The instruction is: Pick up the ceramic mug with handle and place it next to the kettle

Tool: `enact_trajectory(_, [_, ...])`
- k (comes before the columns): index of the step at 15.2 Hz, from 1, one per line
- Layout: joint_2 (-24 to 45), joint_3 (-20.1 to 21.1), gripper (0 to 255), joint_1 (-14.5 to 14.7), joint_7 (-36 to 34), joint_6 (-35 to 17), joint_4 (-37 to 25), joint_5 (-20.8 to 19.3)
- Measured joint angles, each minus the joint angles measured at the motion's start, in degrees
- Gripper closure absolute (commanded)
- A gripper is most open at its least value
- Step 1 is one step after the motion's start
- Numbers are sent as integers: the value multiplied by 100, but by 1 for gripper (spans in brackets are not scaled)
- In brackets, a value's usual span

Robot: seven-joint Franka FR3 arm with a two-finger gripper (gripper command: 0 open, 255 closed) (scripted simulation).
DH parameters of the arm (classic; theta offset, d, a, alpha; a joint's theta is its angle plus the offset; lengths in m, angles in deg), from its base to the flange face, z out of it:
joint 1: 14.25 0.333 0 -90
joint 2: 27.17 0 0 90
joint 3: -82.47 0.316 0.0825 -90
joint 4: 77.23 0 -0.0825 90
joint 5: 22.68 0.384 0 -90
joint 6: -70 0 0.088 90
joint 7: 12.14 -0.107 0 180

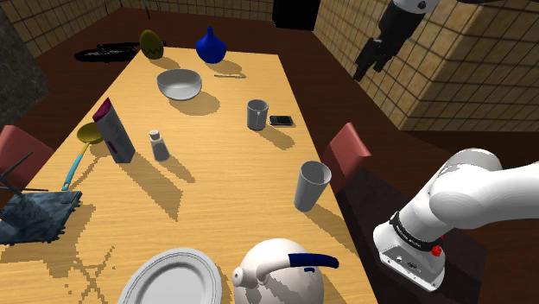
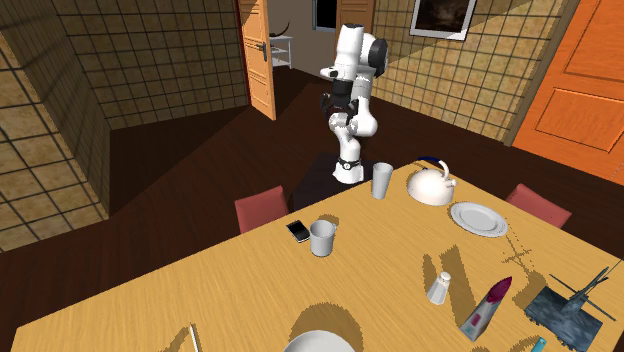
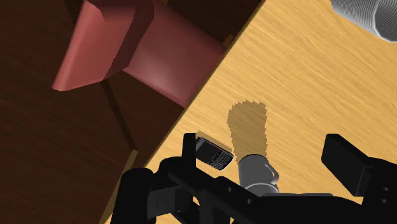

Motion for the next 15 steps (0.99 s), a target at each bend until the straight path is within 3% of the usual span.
enact_trajectory(6, [698,-23,0,-30,-89,-656,20,59])
enact_trajectory(15, [2513,-18,0,-63,-290,-1956,-381,214])
